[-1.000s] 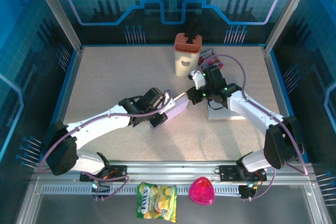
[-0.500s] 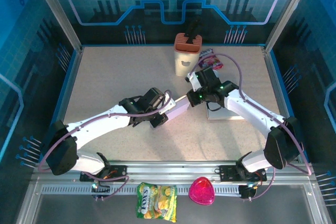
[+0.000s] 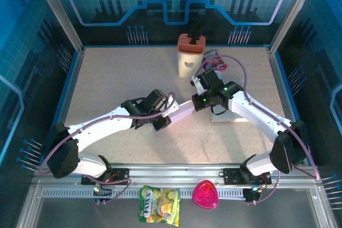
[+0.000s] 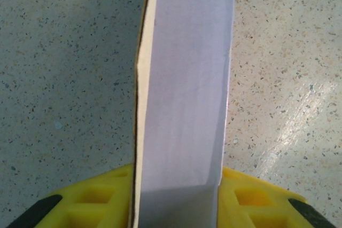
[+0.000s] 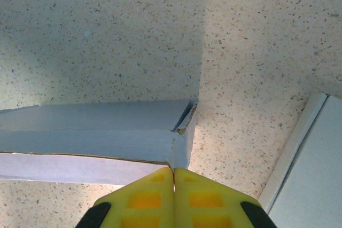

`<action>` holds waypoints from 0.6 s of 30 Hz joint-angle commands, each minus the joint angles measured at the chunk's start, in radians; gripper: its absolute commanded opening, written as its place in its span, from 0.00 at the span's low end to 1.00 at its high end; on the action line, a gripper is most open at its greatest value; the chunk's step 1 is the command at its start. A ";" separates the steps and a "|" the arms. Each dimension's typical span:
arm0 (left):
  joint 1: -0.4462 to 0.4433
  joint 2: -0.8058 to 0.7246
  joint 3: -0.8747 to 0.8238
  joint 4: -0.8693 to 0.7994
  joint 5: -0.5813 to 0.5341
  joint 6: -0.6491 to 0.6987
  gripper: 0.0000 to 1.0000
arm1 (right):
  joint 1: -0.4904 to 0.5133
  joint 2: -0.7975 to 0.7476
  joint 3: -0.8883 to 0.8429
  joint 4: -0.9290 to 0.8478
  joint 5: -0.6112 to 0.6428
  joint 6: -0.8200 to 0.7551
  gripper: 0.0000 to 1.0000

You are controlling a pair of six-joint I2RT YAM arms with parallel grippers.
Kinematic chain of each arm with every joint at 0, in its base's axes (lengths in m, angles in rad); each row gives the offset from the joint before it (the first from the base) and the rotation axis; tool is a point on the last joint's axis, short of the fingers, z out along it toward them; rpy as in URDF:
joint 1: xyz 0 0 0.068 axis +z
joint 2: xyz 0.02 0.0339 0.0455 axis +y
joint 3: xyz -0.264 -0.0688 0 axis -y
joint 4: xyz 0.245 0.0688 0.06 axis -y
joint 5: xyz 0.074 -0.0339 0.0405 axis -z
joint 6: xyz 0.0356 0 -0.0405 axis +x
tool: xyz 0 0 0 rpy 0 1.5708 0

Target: Fold the paper box

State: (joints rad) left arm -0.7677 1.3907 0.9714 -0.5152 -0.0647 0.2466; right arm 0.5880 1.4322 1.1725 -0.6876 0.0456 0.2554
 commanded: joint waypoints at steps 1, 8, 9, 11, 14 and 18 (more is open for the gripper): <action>0.018 0.021 0.001 -0.040 0.007 -0.026 0.30 | 0.025 -0.035 0.011 -0.066 0.023 0.012 0.00; 0.017 0.021 0.001 -0.042 0.007 -0.022 0.31 | 0.014 -0.034 0.010 -0.046 0.004 0.002 0.00; 0.017 0.021 0.001 -0.041 0.008 -0.022 0.31 | 0.015 -0.038 0.015 -0.048 0.004 0.004 0.00; 0.017 0.022 0.001 -0.040 0.008 -0.021 0.33 | 0.015 -0.042 0.038 -0.065 0.009 0.004 0.00; 0.017 0.027 0.006 -0.043 0.005 -0.020 0.35 | 0.012 -0.037 0.072 -0.108 0.010 0.007 0.00; 0.016 0.029 0.003 -0.041 0.009 -0.019 0.37 | 0.005 -0.039 0.083 -0.150 -0.018 0.035 0.00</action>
State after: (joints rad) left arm -0.7616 1.3945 0.9726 -0.5106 -0.0582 0.2523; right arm 0.5949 1.4185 1.2266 -0.7631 0.0574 0.2630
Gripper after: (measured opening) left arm 0.368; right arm 0.063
